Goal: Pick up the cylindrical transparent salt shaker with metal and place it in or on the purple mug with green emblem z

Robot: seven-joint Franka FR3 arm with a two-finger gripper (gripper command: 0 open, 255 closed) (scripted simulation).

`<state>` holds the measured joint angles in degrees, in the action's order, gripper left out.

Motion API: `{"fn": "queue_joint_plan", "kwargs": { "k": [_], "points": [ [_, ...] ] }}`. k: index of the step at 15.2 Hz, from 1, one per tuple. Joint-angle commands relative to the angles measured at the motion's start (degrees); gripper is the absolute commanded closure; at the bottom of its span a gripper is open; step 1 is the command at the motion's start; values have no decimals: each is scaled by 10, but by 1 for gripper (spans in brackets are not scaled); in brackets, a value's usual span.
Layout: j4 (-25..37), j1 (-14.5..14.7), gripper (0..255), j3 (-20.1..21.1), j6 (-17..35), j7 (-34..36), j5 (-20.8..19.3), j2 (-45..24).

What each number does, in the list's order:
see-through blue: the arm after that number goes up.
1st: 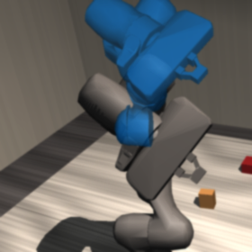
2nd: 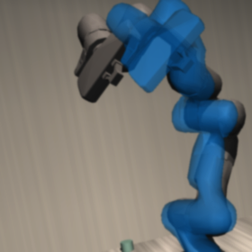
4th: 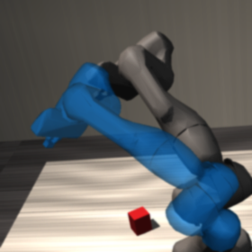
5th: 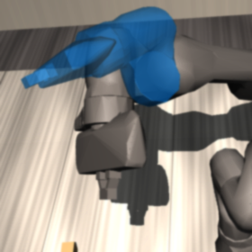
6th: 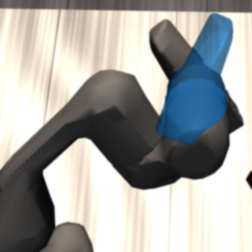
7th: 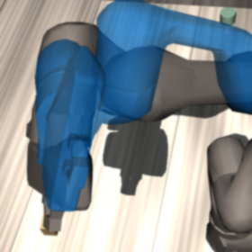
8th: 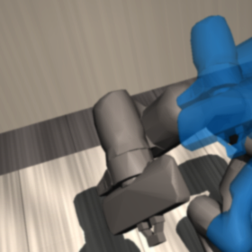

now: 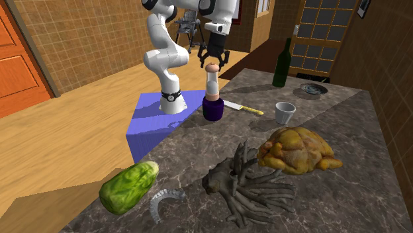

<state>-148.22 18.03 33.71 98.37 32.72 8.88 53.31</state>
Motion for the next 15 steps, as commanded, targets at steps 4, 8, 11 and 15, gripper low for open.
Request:
{"fn": "queue_joint_plan", "kwargs": {
  "k": [4,8,11,15],
  "points": [
    [-2,1,0,0,0,0,1,1],
    [77,-7,0,-7,-67,3,-10,-9],
    [77,-7,0,-7,-67,3,-10,-9],
    [77,-7,0,-7,-67,3,-10,-9]
  ]
}}
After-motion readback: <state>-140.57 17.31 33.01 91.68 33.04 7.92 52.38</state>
